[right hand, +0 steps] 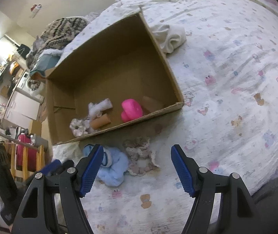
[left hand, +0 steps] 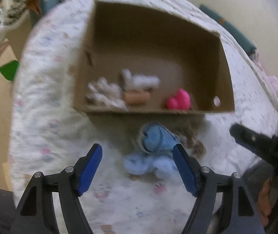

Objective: Organize soft objects
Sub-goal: 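Withdraw both open grippers from the box toward the remaining items, then grasp the blue plush toy with the left gripper while the right gripper grasps the lace scrunchie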

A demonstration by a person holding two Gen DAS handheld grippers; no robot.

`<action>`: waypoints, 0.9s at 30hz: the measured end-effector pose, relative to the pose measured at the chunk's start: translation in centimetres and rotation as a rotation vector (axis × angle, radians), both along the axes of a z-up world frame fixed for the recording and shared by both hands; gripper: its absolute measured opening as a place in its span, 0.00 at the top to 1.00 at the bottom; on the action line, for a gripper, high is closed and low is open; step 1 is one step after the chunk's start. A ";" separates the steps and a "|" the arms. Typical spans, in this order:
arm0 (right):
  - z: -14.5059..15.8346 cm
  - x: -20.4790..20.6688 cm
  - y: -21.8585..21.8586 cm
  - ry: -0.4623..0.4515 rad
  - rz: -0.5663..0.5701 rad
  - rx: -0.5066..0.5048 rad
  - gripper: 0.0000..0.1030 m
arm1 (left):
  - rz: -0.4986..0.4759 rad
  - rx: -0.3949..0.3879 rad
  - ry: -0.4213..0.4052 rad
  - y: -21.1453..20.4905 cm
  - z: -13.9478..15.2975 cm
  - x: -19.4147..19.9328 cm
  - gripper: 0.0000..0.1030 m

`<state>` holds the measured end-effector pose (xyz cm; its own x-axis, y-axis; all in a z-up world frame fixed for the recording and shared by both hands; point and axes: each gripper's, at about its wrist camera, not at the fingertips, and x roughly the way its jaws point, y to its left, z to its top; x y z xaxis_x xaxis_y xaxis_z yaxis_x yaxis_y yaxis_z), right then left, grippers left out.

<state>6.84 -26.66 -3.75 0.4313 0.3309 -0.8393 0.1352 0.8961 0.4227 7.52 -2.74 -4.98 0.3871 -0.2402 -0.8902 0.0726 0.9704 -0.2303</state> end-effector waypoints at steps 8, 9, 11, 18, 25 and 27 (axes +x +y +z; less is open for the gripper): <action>-1.1 0.5 -0.7 0.044 -0.033 0.041 0.27 | -0.135 0.076 0.067 -4.5 -4.1 1.2 0.29; -1.2 0.6 -0.7 0.047 -0.034 0.044 0.27 | -0.147 0.088 0.084 -5.0 -4.8 1.4 0.28; -1.4 0.7 -0.7 0.054 -0.033 0.045 0.27 | -0.154 0.119 0.106 -5.3 -5.9 1.6 0.28; -1.8 1.1 -0.3 0.067 -0.017 0.043 0.27 | -0.109 0.101 0.141 -4.3 -7.2 2.3 0.40; -2.0 1.3 0.1 0.081 -0.003 0.024 0.27 | -0.124 0.064 0.167 -3.4 -7.2 2.1 0.81; -2.4 1.5 0.6 0.101 0.017 -0.011 0.27 | -0.114 0.062 0.166 -3.0 -6.8 2.0 0.83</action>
